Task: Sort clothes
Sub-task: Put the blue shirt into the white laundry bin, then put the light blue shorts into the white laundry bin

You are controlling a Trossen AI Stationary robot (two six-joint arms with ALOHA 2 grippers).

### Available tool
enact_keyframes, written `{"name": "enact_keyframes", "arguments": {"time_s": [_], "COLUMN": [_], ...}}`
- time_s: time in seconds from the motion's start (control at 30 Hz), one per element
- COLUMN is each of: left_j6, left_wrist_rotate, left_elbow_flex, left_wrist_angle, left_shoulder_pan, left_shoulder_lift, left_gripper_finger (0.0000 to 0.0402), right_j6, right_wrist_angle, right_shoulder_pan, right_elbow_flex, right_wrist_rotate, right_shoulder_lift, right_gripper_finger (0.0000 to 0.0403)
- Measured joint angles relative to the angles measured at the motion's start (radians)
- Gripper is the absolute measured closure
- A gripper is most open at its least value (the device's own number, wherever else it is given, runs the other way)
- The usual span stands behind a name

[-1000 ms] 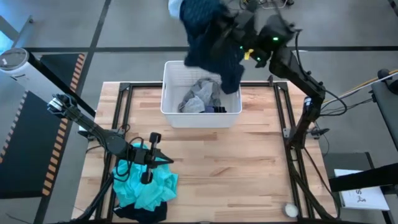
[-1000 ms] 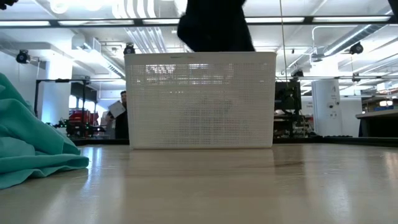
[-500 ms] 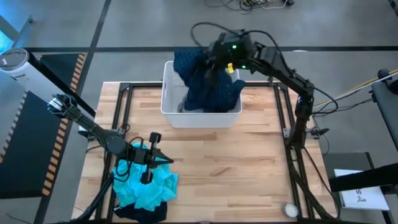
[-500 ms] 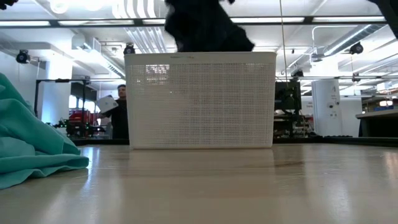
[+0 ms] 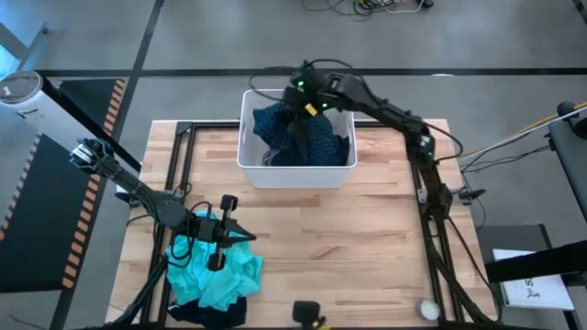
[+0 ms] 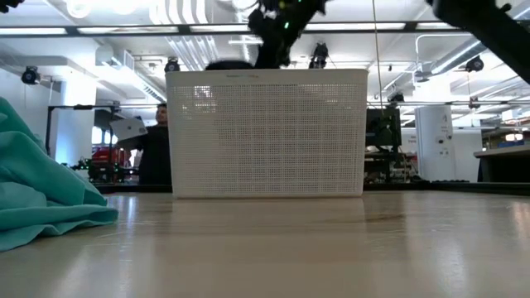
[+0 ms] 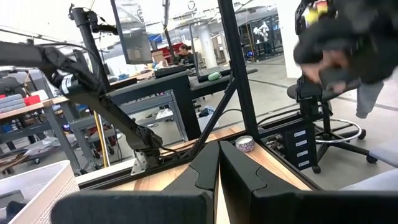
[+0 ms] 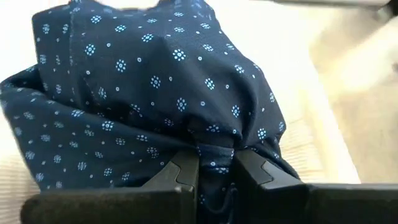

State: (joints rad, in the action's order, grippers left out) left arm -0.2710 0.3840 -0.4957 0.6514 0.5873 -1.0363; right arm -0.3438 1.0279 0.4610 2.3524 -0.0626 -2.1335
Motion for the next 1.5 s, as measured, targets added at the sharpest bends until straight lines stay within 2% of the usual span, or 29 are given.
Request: {"name": "enact_keyframes", "arguments": {"time_s": [0.13,0.33,0.53,0.67,0.73,0.8,0.93,1.0,1.03,1.2,1.3,1.4,1.5], "left_j6": [0.000,-0.001,-0.008,-0.010,-0.013,-0.013,-0.004,0.023,0.049,0.272,0.414,0.512,0.589], "left_wrist_rotate": [0.000,0.001,0.004,0.042,0.068,0.082,0.082,0.082,0.082,0.082,0.082,0.079,0.060], "left_elbow_flex": [0.000,0.000,0.000,0.000,-0.005,-0.022,-0.076,-0.122,-0.151,-0.339,-0.431,-0.489,-0.509], "left_wrist_angle": [0.002,0.003,0.011,0.014,0.009,-0.014,-0.166,-0.295,-0.379,-0.888,-1.136,-1.286,-1.358], "left_shoulder_pan": [0.000,0.000,-0.002,-0.003,-0.003,-0.003,-0.003,-0.003,-0.003,-0.003,0.001,0.005,0.009], "left_shoulder_lift": [0.000,0.000,0.001,0.003,0.003,0.004,0.015,0.024,0.027,0.022,0.000,-0.022,-0.039], "left_gripper_finger": [0.0402,0.0402,0.0402,0.0402,0.0402,0.0402,0.0402,0.0402,0.0402,0.0402,0.0402,0.0402,0.0402], "right_j6": [-0.015,0.045,0.051,0.030,0.030,0.030,0.023,-0.009,-0.018,-0.010,0.000,0.024,0.055], "right_wrist_angle": [0.016,0.015,0.018,0.022,0.032,0.058,0.136,0.176,0.190,0.225,0.202,0.133,0.019], "right_shoulder_pan": [0.001,-0.012,-0.021,-0.023,-0.023,-0.023,-0.030,-0.054,-0.072,-0.160,-0.220,-0.275,-0.316], "right_elbow_flex": [0.000,0.000,0.002,0.003,0.003,0.003,0.001,0.000,0.000,-0.016,-0.071,-0.186,-0.375], "right_wrist_rotate": [-0.006,0.010,0.037,0.047,0.046,0.045,0.008,0.002,0.004,0.011,0.035,0.078,0.099], "right_shoulder_lift": [-0.048,-0.056,0.028,0.109,0.146,0.174,0.217,0.243,0.257,0.332,0.391,0.467,0.564], "right_gripper_finger": [0.0354,0.0243,0.0156,0.0137,0.0151,0.0185,0.0297,0.0363,0.0382,0.0396,0.0401,0.0402,0.0402]}}
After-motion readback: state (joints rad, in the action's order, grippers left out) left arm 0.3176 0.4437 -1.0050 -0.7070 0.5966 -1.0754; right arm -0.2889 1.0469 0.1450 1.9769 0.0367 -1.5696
